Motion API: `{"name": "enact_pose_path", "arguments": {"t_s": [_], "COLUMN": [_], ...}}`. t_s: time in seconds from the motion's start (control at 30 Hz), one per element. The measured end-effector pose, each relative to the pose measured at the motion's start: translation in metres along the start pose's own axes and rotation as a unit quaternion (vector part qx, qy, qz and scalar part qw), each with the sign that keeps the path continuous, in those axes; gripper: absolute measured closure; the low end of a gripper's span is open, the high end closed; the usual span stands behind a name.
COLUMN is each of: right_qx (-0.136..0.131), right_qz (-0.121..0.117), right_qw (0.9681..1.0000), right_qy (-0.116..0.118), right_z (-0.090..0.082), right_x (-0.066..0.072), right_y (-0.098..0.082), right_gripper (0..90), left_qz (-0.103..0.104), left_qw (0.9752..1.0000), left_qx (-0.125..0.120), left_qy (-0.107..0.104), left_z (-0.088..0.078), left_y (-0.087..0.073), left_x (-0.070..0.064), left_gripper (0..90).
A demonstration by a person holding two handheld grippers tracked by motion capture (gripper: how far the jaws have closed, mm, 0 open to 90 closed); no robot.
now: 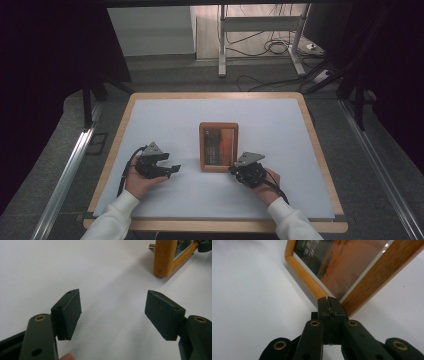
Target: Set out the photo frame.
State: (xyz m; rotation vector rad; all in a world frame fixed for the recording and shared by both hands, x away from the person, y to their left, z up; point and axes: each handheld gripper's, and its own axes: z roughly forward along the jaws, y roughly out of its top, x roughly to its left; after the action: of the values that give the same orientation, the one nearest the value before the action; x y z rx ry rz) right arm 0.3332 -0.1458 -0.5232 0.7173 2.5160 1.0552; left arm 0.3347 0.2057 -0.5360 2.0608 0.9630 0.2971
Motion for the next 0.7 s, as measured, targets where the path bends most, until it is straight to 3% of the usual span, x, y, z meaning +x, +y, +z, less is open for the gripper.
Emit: {"name": "enact_pose_path", "arguments": {"t_s": [0.13, 0.37, 0.7], "right_qx": [-0.017, -0.044, -0.047], "right_qz": [0.005, 0.035, 0.050], "right_qw": [0.9998, 0.9984, 0.9977], "right_qy": [0.002, 0.005, 0.003], "right_z": [-0.009, -0.027, -0.036], "right_x": [-0.001, -0.011, -0.021], "right_y": [0.002, -0.001, -0.008], "right_gripper": [89.2, 88.7, 87.6], "left_qz": [0.003, 0.003, 0.004], "left_qw": [1.0000, 1.0000, 1.0000], "left_qx": [0.000, -0.003, -0.003], "left_qy": [0.000, 0.002, 0.004], "left_z": [0.000, -0.001, -0.002], "left_y": [0.000, 0.001, 0.000], "left_x": [-0.001, -0.002, -0.002], "left_gripper": [28.9, 28.9, 28.9]}}
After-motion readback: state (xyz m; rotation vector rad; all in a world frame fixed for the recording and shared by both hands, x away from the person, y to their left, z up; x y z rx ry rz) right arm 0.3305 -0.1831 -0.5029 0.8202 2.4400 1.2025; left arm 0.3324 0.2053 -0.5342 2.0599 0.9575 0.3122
